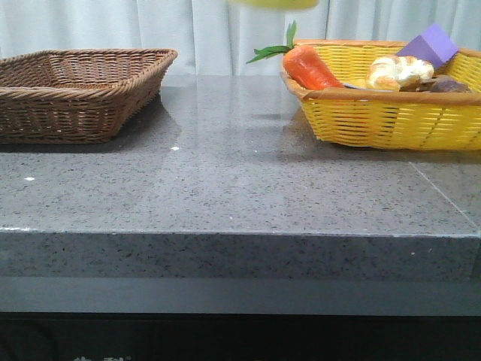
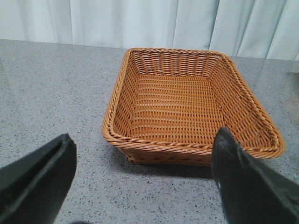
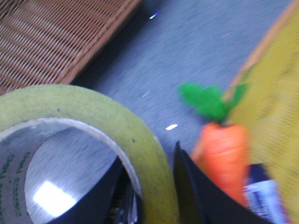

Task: Transfer tape with both arms
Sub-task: 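Lift the tape roll and set it on the table between baskets, then release the tape with the right gripper and grasp it with the left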

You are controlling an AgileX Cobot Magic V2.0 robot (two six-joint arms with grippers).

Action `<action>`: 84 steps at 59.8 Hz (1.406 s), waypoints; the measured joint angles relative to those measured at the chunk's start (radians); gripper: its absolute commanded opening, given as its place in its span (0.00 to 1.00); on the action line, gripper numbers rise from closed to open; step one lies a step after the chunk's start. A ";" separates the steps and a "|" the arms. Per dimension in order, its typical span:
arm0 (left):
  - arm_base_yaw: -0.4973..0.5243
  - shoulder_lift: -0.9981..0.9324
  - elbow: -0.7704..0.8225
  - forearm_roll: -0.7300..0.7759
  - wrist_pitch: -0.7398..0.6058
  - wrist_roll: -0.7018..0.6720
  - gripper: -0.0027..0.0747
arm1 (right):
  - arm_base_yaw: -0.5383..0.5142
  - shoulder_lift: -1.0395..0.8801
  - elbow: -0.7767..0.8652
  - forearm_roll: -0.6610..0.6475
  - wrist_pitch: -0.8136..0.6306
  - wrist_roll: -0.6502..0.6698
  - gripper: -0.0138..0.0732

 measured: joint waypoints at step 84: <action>0.000 0.000 0.000 0.000 0.000 0.000 0.79 | 0.037 -0.049 -0.021 0.000 0.009 0.015 0.11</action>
